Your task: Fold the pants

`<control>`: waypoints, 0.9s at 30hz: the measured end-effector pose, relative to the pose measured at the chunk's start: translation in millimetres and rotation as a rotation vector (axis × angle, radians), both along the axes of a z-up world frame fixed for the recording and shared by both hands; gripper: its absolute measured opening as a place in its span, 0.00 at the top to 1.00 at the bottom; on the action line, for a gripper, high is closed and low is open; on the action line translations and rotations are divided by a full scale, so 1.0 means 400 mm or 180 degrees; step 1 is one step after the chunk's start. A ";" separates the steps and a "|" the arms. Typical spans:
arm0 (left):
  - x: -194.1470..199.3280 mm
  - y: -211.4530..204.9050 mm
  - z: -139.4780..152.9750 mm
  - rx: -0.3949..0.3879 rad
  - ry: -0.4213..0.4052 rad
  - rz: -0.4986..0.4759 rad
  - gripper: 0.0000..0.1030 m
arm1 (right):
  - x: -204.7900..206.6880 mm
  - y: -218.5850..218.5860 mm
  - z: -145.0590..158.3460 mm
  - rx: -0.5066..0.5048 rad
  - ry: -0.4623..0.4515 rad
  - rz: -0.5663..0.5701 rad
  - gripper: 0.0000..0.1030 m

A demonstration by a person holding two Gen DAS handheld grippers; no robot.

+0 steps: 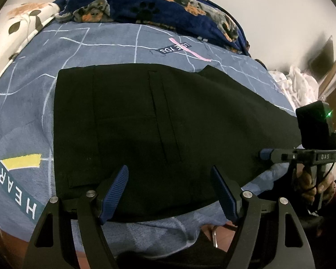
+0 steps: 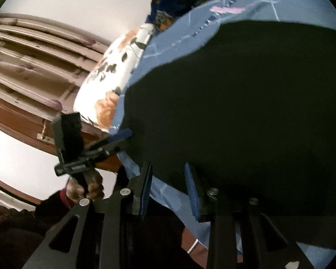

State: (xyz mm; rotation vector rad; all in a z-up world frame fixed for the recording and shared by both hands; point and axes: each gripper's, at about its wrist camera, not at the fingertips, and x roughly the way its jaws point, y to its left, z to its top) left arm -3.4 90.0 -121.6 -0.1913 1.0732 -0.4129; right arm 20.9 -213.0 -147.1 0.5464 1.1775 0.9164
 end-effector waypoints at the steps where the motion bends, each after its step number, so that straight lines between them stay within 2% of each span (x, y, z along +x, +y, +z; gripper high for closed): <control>1: 0.000 -0.001 0.000 0.0002 0.0000 0.0002 0.26 | 0.006 0.005 0.000 -0.0008 0.0002 0.0005 0.71; 5: -0.001 0.005 0.001 -0.0002 0.0019 -0.0009 0.26 | -0.003 0.046 -0.051 -0.0129 0.0157 0.0177 0.71; 11: 0.002 0.018 0.003 -0.0108 0.0066 0.0044 0.26 | -0.011 0.035 -0.048 -0.0063 0.0168 0.0222 0.72; 15: -0.003 0.004 0.003 0.0000 0.0030 0.0001 0.26 | 0.002 0.020 -0.026 0.0102 0.0125 0.0120 0.71; 17: -0.003 -0.001 0.001 0.0035 0.0017 -0.0014 0.26 | 0.011 0.019 -0.031 0.0065 0.0129 0.0077 0.71; 20: -0.002 0.000 -0.002 0.0035 0.0034 -0.0016 0.26 | 0.002 0.040 -0.062 0.0001 0.0221 0.0240 0.74; 23: -0.002 -0.001 -0.002 0.0037 0.0029 -0.0019 0.26 | 0.021 0.027 -0.046 0.0088 0.0291 0.0265 0.72; 27: -0.002 -0.004 -0.003 0.0090 0.0014 -0.0051 0.26 | 0.099 -0.022 0.000 0.0084 0.0161 0.0051 0.71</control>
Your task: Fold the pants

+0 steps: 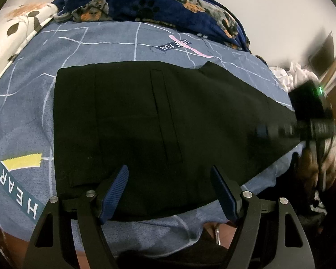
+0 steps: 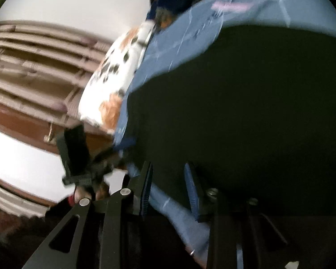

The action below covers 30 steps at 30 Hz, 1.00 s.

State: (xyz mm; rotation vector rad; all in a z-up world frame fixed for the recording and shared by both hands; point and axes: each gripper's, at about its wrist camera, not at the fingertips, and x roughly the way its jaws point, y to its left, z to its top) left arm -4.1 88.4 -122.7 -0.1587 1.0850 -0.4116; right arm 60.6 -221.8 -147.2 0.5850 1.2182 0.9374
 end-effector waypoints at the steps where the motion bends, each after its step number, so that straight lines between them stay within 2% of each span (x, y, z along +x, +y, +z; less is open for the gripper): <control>1: 0.000 -0.001 -0.001 0.0007 -0.0003 -0.0006 0.26 | 0.025 -0.010 0.008 -0.0013 -0.0028 -0.0061 0.71; 4: -0.002 -0.003 -0.002 0.0012 -0.0009 -0.0024 0.25 | 0.119 -0.040 0.008 -0.0134 -0.0077 -0.0250 0.71; 9: -0.003 -0.003 -0.003 0.0002 -0.0014 -0.0034 0.25 | 0.247 -0.065 -0.045 -0.0221 0.0053 -0.0482 0.71; 11: -0.003 -0.001 -0.003 -0.0010 -0.0016 -0.0031 0.25 | 0.283 -0.079 -0.058 -0.0317 0.0061 -0.0621 0.76; 14: -0.005 0.000 -0.005 -0.0018 -0.0022 -0.0034 0.25 | 0.320 -0.105 -0.057 -0.0248 0.0072 -0.0849 0.78; 16: -0.004 -0.002 -0.005 -0.0027 -0.0021 -0.0040 0.23 | 0.325 -0.121 -0.041 -0.0089 0.0041 -0.0981 0.74; 18: -0.004 -0.002 -0.006 -0.0038 -0.0023 -0.0044 0.22 | 0.319 -0.112 -0.025 0.0230 0.0030 -0.0904 0.74; 19: -0.005 -0.005 -0.006 -0.0035 -0.0029 -0.0052 0.20 | 0.314 -0.089 -0.017 0.0235 -0.0008 -0.0790 0.74; 22: -0.007 -0.014 -0.007 0.0020 -0.0052 -0.0094 0.18 | 0.307 -0.009 -0.019 -0.0061 -0.0112 -0.0415 0.74; 25: -0.009 -0.020 -0.008 0.0071 -0.0070 -0.0126 0.18 | 0.320 0.024 -0.042 -0.0386 -0.0119 -0.0375 0.79; 27: -0.008 -0.022 -0.008 0.0070 -0.0071 -0.0129 0.18 | 0.328 0.006 -0.049 -0.0481 -0.0148 -0.0507 0.97; 29: -0.007 -0.022 -0.008 0.0071 -0.0067 -0.0127 0.18 | 0.335 -0.043 -0.037 -0.0551 -0.0215 -0.0800 0.95; 30: -0.007 -0.021 -0.008 0.0072 -0.0067 -0.0125 0.18 | 0.324 -0.072 -0.032 -0.0455 -0.0212 -0.0881 0.87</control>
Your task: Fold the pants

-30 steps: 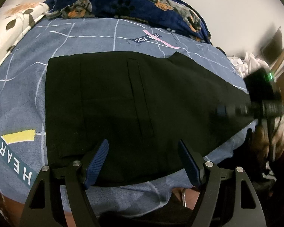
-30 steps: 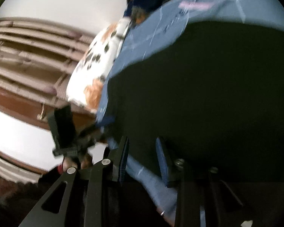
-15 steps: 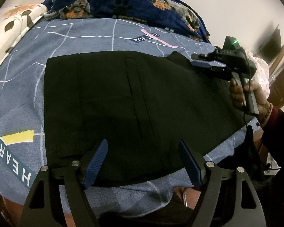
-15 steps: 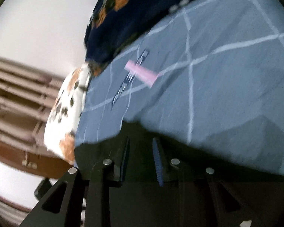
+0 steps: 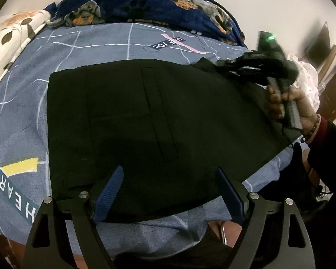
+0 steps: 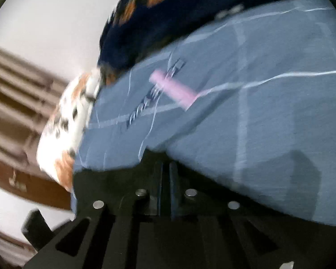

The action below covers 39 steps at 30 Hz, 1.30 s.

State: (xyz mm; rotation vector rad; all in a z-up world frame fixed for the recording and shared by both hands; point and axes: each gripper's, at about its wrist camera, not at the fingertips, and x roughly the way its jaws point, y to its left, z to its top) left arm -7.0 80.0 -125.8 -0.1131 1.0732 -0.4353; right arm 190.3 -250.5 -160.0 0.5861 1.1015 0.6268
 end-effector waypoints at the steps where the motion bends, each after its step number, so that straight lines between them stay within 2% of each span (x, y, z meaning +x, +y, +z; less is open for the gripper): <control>1: 0.001 -0.001 0.000 0.0000 0.0003 0.0002 0.18 | -0.008 -0.027 0.011 0.0098 -0.0027 -0.0064 0.86; 6: 0.001 -0.007 -0.001 0.0033 0.0006 -0.0017 0.15 | -0.108 -0.175 0.057 0.0275 -0.0159 -0.0099 0.81; 10: 0.000 -0.012 -0.002 0.0089 -0.0005 -0.0035 0.15 | -0.183 -0.309 0.027 -0.0016 -0.0088 -0.0251 0.79; 12: -0.002 -0.015 -0.003 0.0111 -0.0012 -0.0045 0.14 | -0.199 -0.389 -0.005 -0.0157 0.0047 -0.0521 0.82; 13: -0.001 -0.016 -0.003 0.0122 -0.0015 -0.0052 0.14 | -0.204 -0.429 -0.014 -0.0083 0.0076 -0.0642 0.86; 14: 0.000 -0.018 -0.003 0.0140 -0.0017 -0.0065 0.14 | -0.214 -0.487 -0.019 -0.0013 0.0078 -0.0847 0.86; 18: 0.003 -0.020 -0.004 0.0149 -0.0012 -0.0071 0.14 | -0.247 -0.643 -0.019 -0.0155 0.0034 -0.1397 0.88; 24: 0.006 -0.024 -0.004 0.0188 0.0005 -0.0066 0.14 | -0.332 -0.880 -0.025 -0.0151 0.0052 -0.2012 0.92; 32: 0.005 -0.037 -0.008 0.0302 0.0008 -0.0078 0.13 | -0.492 -1.152 -0.048 0.0166 0.0013 -0.2891 0.90; 35: 0.007 -0.038 -0.008 0.0318 0.0010 -0.0078 0.12 | -0.552 -1.221 -0.037 0.0108 -0.0021 -0.3193 0.90; 36: 0.007 -0.039 -0.008 0.0323 0.0010 -0.0083 0.12 | -0.571 -1.247 -0.039 0.0098 -0.0014 -0.3262 0.84; 37: 0.008 -0.041 -0.009 0.0332 0.0009 -0.0089 0.11 | -0.596 -1.271 -0.040 0.0146 -0.0017 -0.3374 0.84; 39: 0.008 -0.045 -0.010 0.0357 0.0003 -0.0093 0.10 | -0.643 -1.305 -0.041 0.0310 -0.0035 -0.3591 0.77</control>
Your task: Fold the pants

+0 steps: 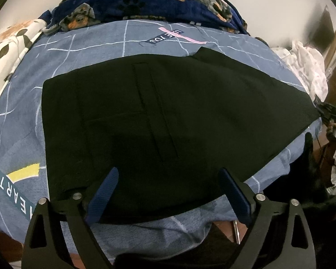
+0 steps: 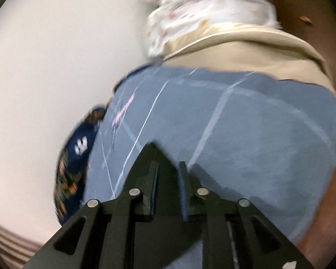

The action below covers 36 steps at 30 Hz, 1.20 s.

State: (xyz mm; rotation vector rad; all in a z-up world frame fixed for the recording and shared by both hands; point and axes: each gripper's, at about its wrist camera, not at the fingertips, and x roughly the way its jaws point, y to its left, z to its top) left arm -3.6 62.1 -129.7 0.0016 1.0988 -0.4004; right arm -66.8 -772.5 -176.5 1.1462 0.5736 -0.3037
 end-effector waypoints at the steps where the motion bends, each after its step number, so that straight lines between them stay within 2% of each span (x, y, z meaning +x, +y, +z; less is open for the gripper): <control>1: 0.000 -0.001 -0.001 0.0011 -0.0002 -0.0003 0.09 | -0.025 -0.009 0.000 0.0052 -0.0074 -0.0102 0.75; 4: 0.001 -0.005 -0.003 0.0032 -0.0004 -0.0008 0.08 | -0.084 -0.028 -0.013 0.0190 -0.0178 -0.0178 0.71; 6: 0.002 -0.006 -0.003 0.0031 0.0001 -0.0013 0.07 | -0.111 -0.028 -0.027 0.0246 -0.0148 -0.0091 0.68; 9: 0.004 -0.005 -0.003 0.0004 0.0009 -0.0003 0.06 | -0.137 -0.007 -0.042 0.0338 -0.0278 0.0057 0.65; 14: 0.007 -0.001 -0.004 -0.0060 0.0016 0.0034 0.05 | -0.105 0.037 -0.040 0.0377 -0.0359 0.0318 0.60; 17: 0.005 -0.003 -0.004 -0.0053 0.0008 0.0041 0.05 | -0.090 0.057 -0.030 0.0312 -0.0324 0.0371 0.55; 19: 0.003 -0.004 -0.003 -0.0051 -0.0001 0.0048 0.05 | -0.083 0.061 -0.035 0.0387 -0.0358 0.0361 0.51; 23: 0.003 -0.003 -0.003 -0.0063 0.0001 0.0057 0.05 | -0.068 0.084 -0.037 0.0443 -0.0367 0.0437 0.50; 25: 0.002 -0.001 -0.002 -0.0088 0.0009 0.0064 0.05 | -0.075 0.085 -0.032 0.0426 -0.0307 0.0363 0.51; 27: 0.004 0.002 -0.001 -0.0106 0.0009 0.0069 0.05 | -0.084 0.081 -0.036 0.0551 -0.0264 0.0277 0.50; 29: 0.003 0.002 -0.002 -0.0107 -0.0004 0.0067 0.05 | -0.079 0.092 -0.038 0.0675 -0.0294 0.0391 0.47; 32: 0.002 -0.001 -0.003 -0.0096 -0.0021 0.0051 0.03 | -0.063 0.107 -0.026 0.0514 -0.0198 0.0496 0.46; 36: 0.001 -0.003 -0.005 -0.0056 -0.0045 0.0029 0.03 | -0.035 0.111 -0.021 0.0461 -0.0183 0.0486 0.45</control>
